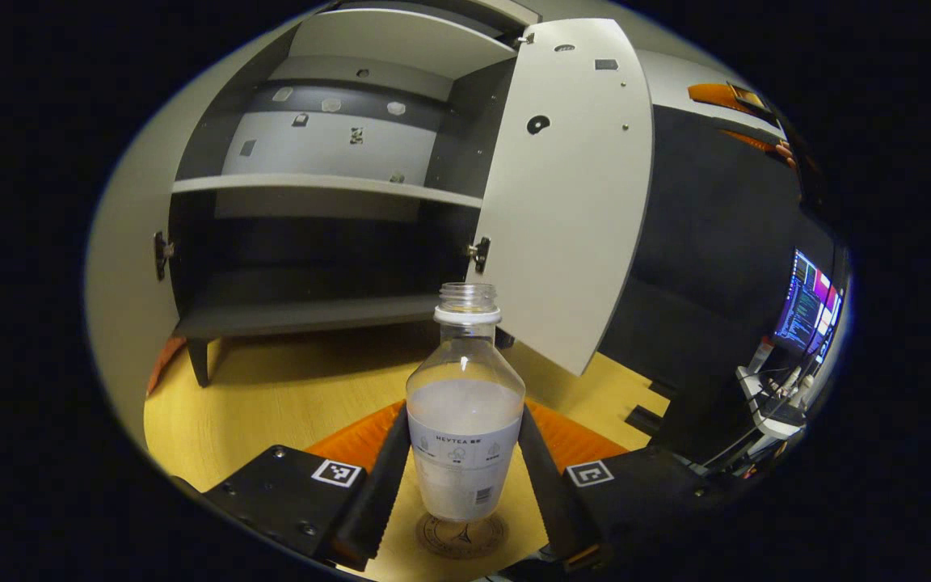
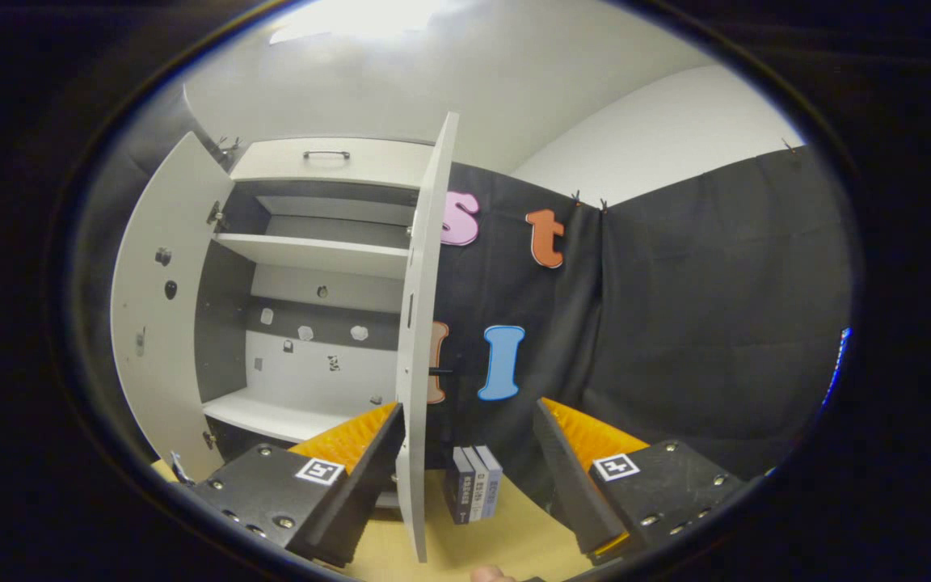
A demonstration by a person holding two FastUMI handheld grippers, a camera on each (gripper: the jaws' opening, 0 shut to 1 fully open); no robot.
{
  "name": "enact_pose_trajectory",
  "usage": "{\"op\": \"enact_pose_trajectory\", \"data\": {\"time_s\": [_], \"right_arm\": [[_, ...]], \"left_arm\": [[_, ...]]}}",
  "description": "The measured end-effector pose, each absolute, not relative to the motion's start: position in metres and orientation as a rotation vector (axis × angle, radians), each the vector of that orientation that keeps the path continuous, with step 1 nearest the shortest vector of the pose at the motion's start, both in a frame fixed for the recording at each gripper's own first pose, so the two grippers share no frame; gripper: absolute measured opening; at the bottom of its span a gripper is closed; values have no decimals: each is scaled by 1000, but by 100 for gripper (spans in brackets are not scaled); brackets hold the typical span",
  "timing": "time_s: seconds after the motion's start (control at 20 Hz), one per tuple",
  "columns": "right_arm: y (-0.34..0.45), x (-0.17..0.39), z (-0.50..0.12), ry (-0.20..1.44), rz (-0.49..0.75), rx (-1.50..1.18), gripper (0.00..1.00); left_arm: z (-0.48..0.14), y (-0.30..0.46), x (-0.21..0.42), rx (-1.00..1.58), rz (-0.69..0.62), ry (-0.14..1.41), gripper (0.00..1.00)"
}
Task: Grasp the bottle in the cabinet with the left hand and place it on the coaster, then close the right door with the right hand and the left door with the left hand.
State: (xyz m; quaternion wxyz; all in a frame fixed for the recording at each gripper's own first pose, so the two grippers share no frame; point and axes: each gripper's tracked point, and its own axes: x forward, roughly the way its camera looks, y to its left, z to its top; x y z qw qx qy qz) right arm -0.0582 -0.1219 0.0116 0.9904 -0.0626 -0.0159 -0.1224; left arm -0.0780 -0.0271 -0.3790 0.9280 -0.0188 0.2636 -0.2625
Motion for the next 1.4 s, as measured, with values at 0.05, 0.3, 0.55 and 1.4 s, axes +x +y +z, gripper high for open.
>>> {"op": "enact_pose_trajectory", "data": {"time_s": [0.05,0.3,0.55,1.4], "right_arm": [[-121,-57,11,-31,-245,-128,96],[-121,-52,8,-23,-239,-136,96],[-124,-51,4,-11,-243,-139,96],[-108,-45,1,-4,-187,-141,96]], "left_arm": [[-388,-26,-84,-43,-539,566,77],[-419,-20,-97,-18,-536,637,78],[-433,-24,-103,9,-545,664,78],[-433,-21,-126,60,-568,672,78]]}}
